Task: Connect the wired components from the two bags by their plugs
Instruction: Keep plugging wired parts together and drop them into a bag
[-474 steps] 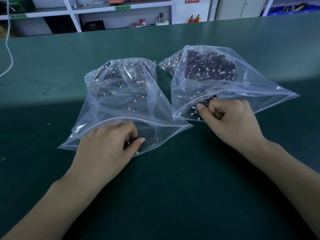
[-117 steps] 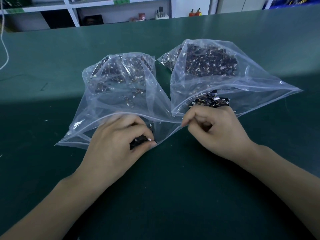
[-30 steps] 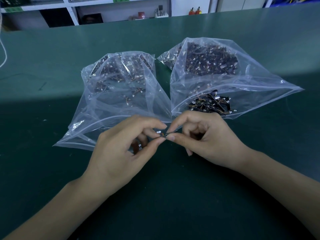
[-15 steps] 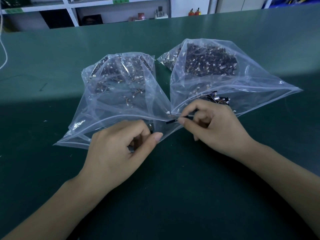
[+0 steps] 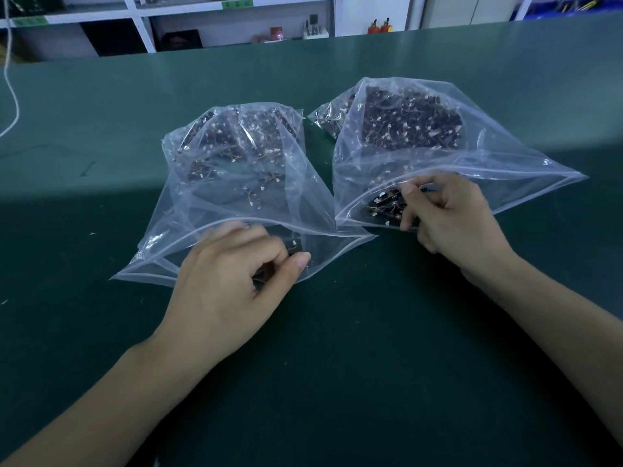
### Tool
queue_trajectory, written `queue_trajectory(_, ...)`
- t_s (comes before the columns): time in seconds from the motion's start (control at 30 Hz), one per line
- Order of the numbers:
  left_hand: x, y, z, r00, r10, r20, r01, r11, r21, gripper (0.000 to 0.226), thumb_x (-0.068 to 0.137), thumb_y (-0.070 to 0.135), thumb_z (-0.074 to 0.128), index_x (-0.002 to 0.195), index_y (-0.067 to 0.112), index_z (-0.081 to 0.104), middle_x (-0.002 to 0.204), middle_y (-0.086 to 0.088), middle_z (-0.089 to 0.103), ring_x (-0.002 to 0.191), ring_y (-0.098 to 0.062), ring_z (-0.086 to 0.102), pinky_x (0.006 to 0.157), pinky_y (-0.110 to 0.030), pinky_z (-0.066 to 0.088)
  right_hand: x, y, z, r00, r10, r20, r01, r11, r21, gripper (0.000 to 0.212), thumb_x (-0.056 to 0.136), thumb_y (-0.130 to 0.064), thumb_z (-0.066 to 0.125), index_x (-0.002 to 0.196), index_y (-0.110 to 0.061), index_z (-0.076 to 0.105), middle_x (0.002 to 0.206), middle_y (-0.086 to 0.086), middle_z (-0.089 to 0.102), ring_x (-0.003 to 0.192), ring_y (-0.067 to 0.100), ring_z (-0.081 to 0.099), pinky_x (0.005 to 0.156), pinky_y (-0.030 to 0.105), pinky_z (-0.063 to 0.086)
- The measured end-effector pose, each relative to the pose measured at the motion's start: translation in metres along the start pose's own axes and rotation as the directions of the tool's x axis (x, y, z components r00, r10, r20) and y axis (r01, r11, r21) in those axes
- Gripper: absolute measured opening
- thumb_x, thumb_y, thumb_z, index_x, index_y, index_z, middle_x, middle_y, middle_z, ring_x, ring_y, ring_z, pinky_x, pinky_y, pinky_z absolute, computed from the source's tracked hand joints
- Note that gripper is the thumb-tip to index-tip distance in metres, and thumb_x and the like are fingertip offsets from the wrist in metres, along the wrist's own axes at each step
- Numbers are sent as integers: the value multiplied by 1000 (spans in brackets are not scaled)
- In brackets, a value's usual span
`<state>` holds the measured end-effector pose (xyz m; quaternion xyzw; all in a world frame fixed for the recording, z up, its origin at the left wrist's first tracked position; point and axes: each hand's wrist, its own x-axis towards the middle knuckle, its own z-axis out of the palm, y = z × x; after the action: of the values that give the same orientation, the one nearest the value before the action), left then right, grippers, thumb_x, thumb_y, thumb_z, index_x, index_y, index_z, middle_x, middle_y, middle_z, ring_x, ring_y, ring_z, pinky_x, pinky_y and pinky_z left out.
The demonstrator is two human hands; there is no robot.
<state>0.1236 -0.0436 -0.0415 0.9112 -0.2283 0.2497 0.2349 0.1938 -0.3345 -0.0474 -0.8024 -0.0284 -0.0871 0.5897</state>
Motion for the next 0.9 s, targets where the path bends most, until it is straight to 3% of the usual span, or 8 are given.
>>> queue_trajectory(0.23, 0, 0, 0, 1000, -12, 0, 12, 1000, 7, 40, 104, 42, 64, 70, 21, 60, 70, 13, 50, 74, -12, 50, 73, -30, 43, 0, -1, 0, 995, -50, -82, 47, 998, -44, 12, 103, -32, 68, 92, -30, 73, 100, -12, 81, 50, 24, 70, 43, 9, 38)
queue_trajectory(0.4, -1, 0, -1, 998, -42, 47, 41, 999, 33, 27, 101, 43, 64, 82, 25, 70, 84, 15, 60, 87, -13, 57, 79, -30, 45, -2, -4, 2, 995, -61, -75, 56, 996, -65, 7, 101, -28, 70, 95, -31, 71, 106, -19, 79, 58, 23, 75, 52, 9, 45)
queue_trajectory(0.47, -1, 0, -3, 995, -62, 82, 57, 997, 57, 18, 102, 42, 67, 92, 28, 73, 94, 18, 63, 96, -12, 60, 86, -30, 44, -4, -5, 2, 992, -99, -79, 90, 990, -105, 9, 102, -26, 70, 97, -34, 70, 103, -22, 77, 59, 18, 75, 62, 18, 52)
queue_trajectory(0.57, -2, -1, -5, 984, -103, 144, 91, 992, 88, 15, 96, 43, 70, 103, 31, 76, 104, 20, 68, 105, -12, 62, 93, -31, 44, -9, -6, 4, 976, -207, -74, 188, 960, -208, 19, 100, -20, 71, 97, -38, 71, 90, -23, 72, 60, 8, 65, 63, 10, 46)
queue_trajectory(0.73, -2, -2, -5, 967, -161, 198, 144, 985, 98, 24, 93, 51, 68, 107, 34, 78, 105, 20, 67, 105, -9, 61, 92, -31, 44, -15, -8, 10, 964, -267, -9, 254, 926, -280, 14, 98, -15, 70, 99, -29, 71, 77, -9, 64, 60, 13, 53, 63, 17, 46)
queue_trajectory(0.9, -1, -4, -7, 954, -206, 219, 189, 977, 97, 32, 87, 62, 70, 109, 38, 76, 105, 23, 65, 107, -5, 57, 92, -28, 41, -22, -9, 15, 937, -320, 142, 350, 872, -342, 13, 97, -5, 69, 98, -18, 71, 62, -1, 56, 53, 16, 48, 62, 22, 42)
